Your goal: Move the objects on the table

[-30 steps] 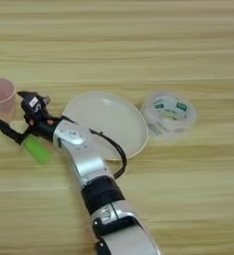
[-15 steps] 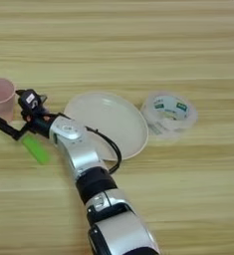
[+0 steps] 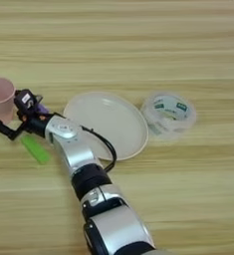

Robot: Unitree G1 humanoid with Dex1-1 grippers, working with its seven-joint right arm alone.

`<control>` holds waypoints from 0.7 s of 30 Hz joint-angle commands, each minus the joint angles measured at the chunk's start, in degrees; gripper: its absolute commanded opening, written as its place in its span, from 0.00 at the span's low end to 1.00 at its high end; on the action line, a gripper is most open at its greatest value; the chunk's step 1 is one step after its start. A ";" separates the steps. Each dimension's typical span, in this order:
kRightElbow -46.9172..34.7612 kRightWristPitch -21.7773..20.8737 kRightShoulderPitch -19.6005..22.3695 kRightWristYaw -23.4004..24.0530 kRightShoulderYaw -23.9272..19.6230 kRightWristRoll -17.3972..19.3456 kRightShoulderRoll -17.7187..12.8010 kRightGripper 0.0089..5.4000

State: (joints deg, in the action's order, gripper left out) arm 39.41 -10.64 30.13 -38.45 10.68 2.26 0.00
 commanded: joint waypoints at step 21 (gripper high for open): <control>7.13 -4.62 10.46 1.27 -1.85 0.01 1.95 0.99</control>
State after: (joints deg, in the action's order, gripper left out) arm 48.31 -13.45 35.28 -37.97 9.57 2.10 1.42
